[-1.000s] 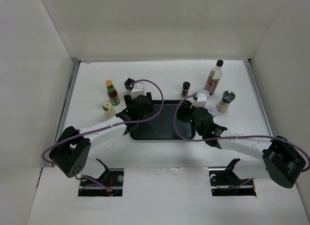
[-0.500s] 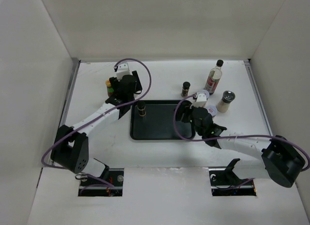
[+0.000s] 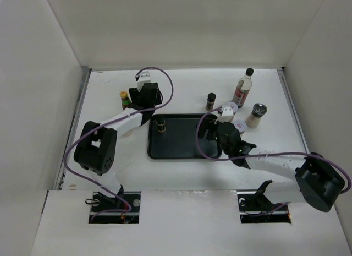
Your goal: Organize the condiment bottles
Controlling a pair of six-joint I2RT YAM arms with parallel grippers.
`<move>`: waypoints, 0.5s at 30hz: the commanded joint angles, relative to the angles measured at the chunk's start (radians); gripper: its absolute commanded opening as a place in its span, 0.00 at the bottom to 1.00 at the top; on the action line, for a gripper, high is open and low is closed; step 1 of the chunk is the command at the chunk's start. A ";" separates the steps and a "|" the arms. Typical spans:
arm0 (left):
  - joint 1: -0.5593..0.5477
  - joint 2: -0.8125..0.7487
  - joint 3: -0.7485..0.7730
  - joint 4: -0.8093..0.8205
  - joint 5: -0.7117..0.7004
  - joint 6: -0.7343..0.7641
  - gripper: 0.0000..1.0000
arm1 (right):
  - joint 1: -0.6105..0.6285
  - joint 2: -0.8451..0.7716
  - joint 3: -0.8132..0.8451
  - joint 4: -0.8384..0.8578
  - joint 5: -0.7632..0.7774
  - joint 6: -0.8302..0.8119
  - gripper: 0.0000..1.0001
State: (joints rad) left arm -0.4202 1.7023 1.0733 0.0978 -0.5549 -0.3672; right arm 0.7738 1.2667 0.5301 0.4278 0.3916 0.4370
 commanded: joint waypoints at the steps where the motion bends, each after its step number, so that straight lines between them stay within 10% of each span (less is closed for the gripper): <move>1: 0.005 0.029 0.060 0.085 0.010 0.034 0.74 | 0.014 0.010 0.042 0.031 -0.016 -0.007 0.77; 15: 0.022 0.096 0.103 0.103 0.003 0.050 0.54 | 0.029 0.046 0.064 0.025 -0.016 -0.015 0.77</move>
State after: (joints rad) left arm -0.3977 1.8282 1.1347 0.1459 -0.5388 -0.3351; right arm 0.7925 1.3056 0.5488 0.4274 0.3836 0.4335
